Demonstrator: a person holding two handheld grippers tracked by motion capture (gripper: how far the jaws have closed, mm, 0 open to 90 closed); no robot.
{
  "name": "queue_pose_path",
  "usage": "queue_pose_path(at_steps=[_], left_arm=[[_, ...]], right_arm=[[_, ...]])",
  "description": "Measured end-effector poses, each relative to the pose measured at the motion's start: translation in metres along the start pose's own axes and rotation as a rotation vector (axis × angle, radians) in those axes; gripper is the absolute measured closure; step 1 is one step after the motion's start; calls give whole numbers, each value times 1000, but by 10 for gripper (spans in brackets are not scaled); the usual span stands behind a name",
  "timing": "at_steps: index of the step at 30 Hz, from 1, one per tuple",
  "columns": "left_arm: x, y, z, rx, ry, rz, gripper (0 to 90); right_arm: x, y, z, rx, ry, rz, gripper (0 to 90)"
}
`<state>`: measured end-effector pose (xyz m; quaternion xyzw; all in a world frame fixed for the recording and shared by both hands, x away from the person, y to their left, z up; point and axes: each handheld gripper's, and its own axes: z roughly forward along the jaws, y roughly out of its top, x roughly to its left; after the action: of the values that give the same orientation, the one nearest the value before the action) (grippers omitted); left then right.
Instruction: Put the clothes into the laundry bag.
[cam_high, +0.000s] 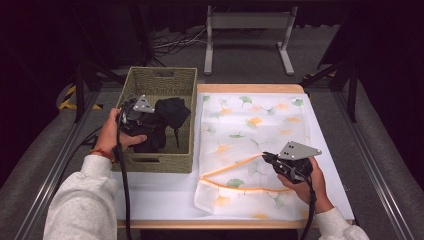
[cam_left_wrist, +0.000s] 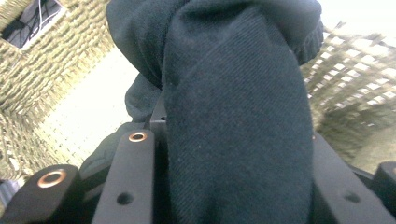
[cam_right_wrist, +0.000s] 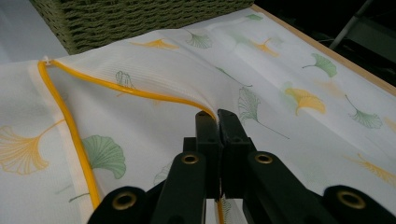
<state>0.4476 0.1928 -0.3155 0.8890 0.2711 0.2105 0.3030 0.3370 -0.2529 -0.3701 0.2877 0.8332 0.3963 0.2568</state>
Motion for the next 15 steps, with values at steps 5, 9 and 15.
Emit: queue_pose_path(at_steps=[5, 9, 15], left_arm=[[-1, 0, -17, -78, 5, -28, 617], [-5, 3, -26, -90, 15, -26, 618], [-18, 10, -43, -112, 19, -30, 619]], right_arm=[[1, 0, 0, -3, 3, -3, 886], [1, 0, 0, -1, 0, -2, 886], [1, 1, -1, 1, -5, -1, 885]])
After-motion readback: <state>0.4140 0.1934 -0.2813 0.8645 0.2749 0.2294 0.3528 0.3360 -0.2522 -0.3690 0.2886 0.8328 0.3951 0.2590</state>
